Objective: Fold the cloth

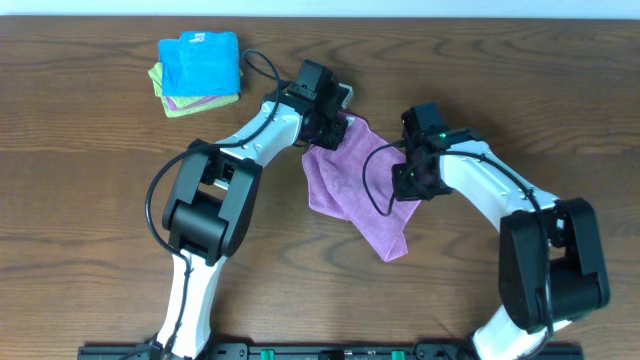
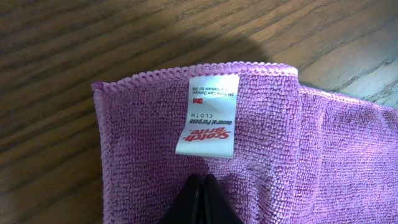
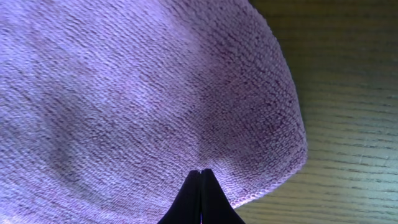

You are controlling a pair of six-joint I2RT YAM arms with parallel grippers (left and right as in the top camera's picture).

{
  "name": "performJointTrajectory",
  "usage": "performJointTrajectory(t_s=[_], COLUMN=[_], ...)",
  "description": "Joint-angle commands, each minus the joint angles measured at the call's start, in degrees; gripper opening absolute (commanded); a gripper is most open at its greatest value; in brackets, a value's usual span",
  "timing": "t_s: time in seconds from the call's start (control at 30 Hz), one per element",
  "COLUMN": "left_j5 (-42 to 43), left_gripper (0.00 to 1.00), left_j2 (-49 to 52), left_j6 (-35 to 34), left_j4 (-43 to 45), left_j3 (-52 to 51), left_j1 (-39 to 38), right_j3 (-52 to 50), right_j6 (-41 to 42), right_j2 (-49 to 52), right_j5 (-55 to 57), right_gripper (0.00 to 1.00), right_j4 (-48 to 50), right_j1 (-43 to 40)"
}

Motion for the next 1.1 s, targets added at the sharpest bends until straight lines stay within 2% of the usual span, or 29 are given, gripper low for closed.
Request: performJointTrajectory(t_s=[0.0, 0.6, 0.8, 1.07], left_j5=[-0.6, -4.3, -8.4, -8.5], left_gripper=[0.06, 0.05, 0.06, 0.06], left_j2=[2.2, 2.2, 2.2, 2.2], left_j6=[1.0, -0.3, -0.6, -3.3], left_j4=[-1.5, -6.1, -11.7, -17.5], left_j3=[0.2, 0.2, 0.2, 0.2], left_j1=[-0.2, -0.2, -0.1, 0.1], right_j3=[-1.0, -1.1, -1.1, 0.6], right_j6=[1.2, 1.1, 0.0, -1.0], right_j2=[0.1, 8.2, 9.1, 9.1], right_j5=[1.4, 2.8, 5.7, 5.2], right_gripper=[0.02, 0.02, 0.02, 0.01], right_j4=[1.0, 6.1, 8.6, 9.9], right_j1=[0.4, -2.4, -4.3, -10.3])
